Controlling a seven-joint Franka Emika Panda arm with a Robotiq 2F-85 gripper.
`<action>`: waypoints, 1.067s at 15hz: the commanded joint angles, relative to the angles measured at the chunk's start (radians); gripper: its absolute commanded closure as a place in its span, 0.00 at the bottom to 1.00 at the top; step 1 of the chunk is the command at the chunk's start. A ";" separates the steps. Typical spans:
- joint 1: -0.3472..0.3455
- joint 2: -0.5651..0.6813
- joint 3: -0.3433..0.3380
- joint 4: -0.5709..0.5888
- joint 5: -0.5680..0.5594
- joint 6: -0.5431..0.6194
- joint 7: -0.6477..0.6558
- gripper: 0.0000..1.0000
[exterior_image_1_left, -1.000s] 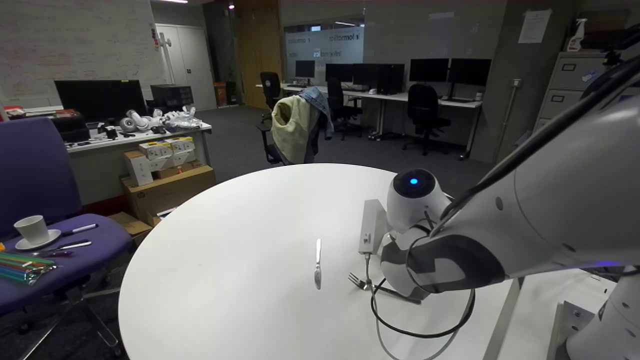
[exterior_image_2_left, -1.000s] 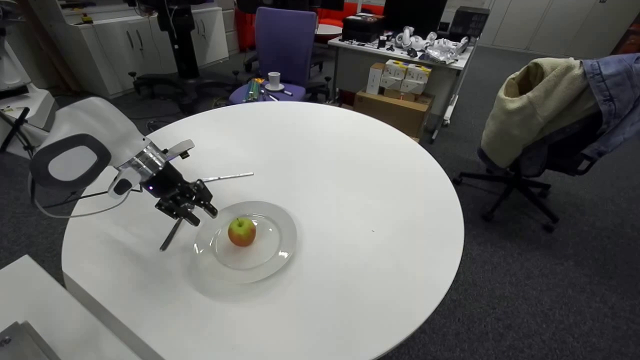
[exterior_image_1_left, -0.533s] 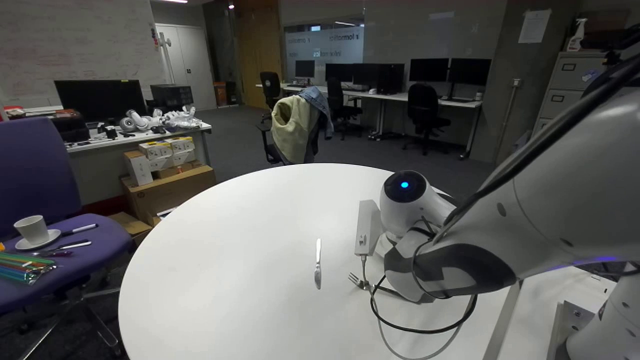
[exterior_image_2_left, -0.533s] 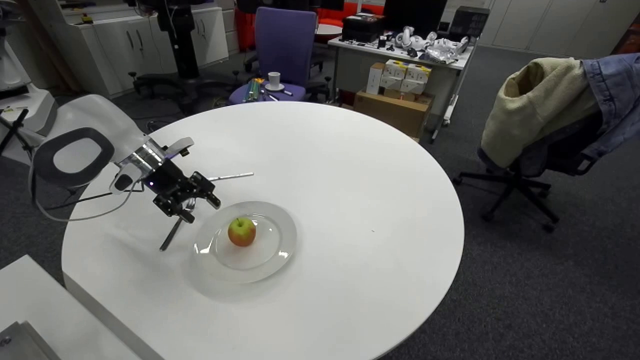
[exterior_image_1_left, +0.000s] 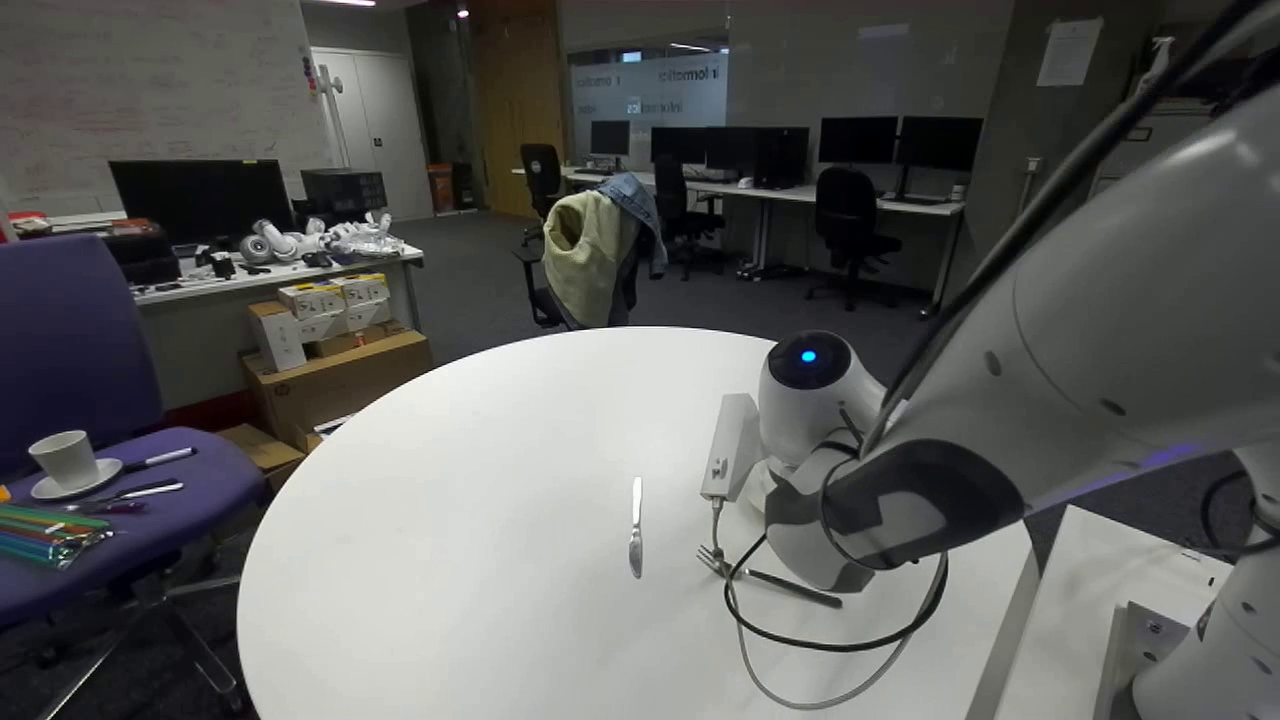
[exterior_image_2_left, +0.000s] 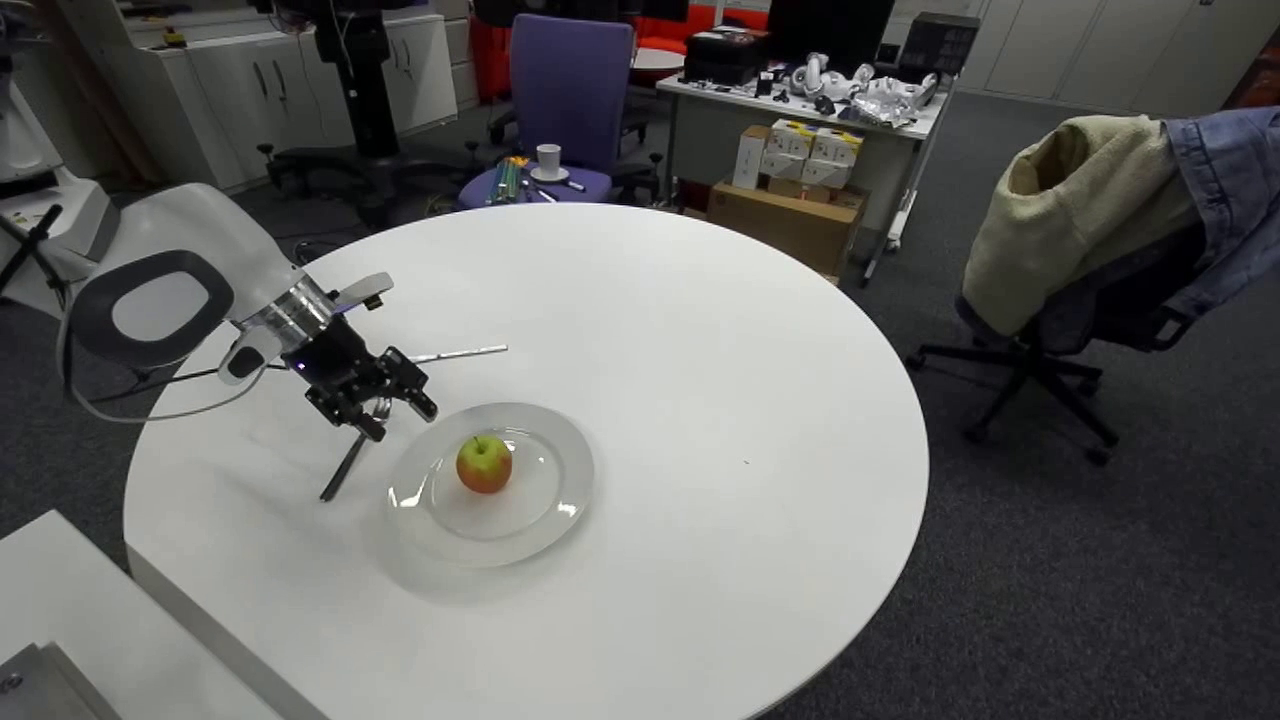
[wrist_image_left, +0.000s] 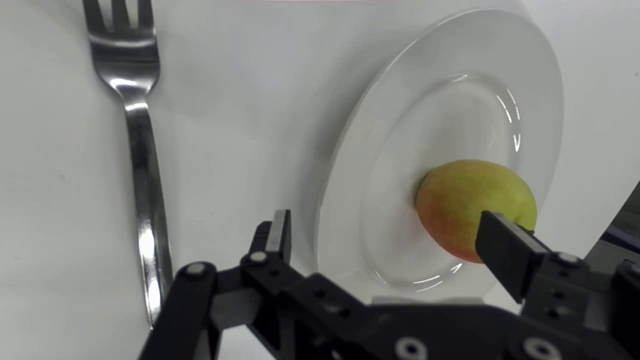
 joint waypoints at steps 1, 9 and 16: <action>-0.106 -0.177 0.037 -0.042 0.012 0.085 0.022 0.00; -0.207 -0.279 0.058 -0.080 0.082 0.154 -0.023 0.00; -0.238 -0.307 0.109 -0.066 0.134 0.164 -0.035 0.00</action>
